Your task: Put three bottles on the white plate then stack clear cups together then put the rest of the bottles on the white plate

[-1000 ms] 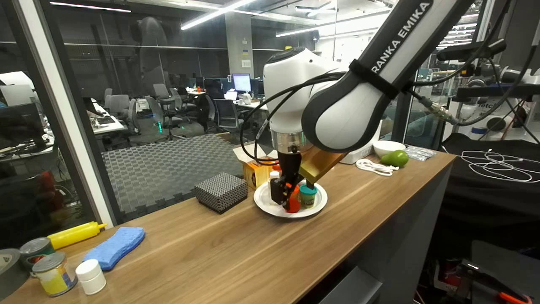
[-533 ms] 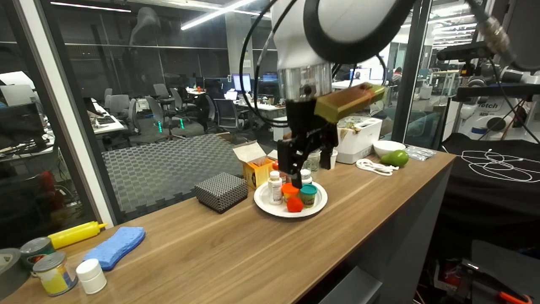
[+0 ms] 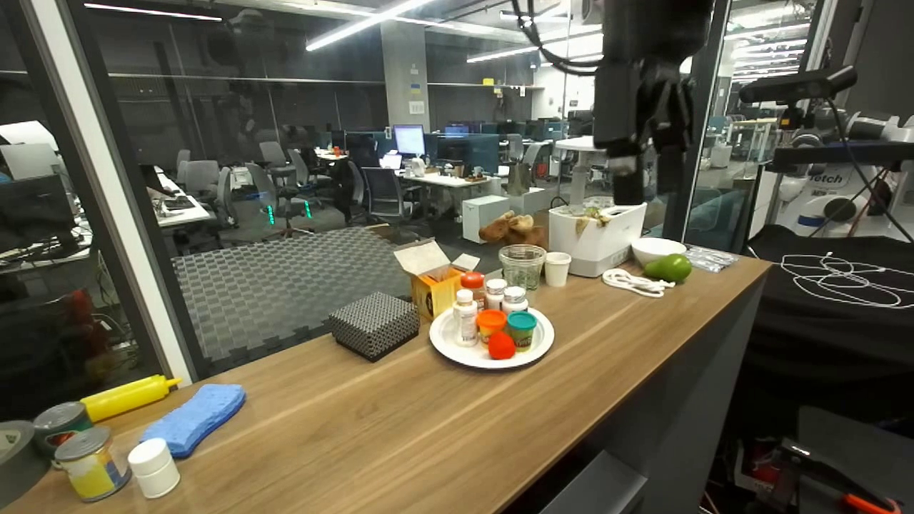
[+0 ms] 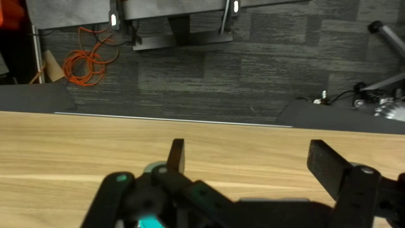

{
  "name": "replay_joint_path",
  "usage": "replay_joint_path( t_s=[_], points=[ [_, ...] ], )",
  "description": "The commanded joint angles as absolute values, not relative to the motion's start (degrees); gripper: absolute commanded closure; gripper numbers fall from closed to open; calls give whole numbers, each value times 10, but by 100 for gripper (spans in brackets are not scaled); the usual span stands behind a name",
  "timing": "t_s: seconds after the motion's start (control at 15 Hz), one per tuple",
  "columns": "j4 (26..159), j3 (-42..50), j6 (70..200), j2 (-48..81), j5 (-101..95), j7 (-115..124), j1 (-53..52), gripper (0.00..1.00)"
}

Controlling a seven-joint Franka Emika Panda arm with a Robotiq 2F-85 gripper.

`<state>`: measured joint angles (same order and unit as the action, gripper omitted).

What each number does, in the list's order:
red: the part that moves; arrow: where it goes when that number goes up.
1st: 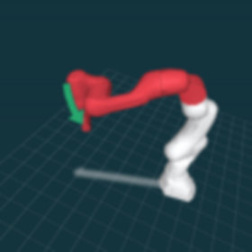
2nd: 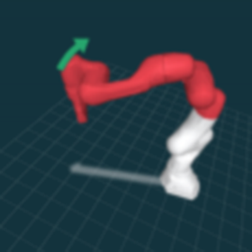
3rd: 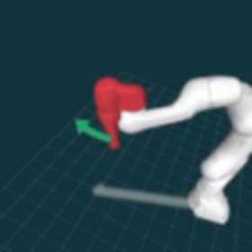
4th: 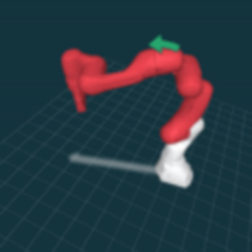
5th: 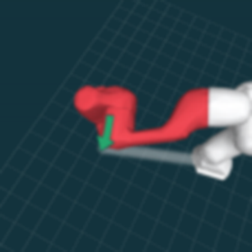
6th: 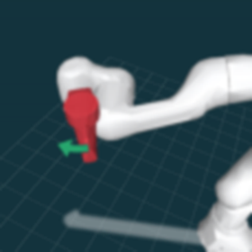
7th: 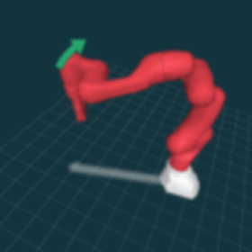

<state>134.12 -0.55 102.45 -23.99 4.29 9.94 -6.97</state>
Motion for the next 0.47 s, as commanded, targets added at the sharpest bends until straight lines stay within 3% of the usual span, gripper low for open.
replay_joint_path(
  t_s=[0.0, 0.4],
  points=[
    [1350, -17, 1007, -265, 75, 73, -52, 0],
    [1383, -9, 993, -314, 104, 43, -53, 0]
  ],
)
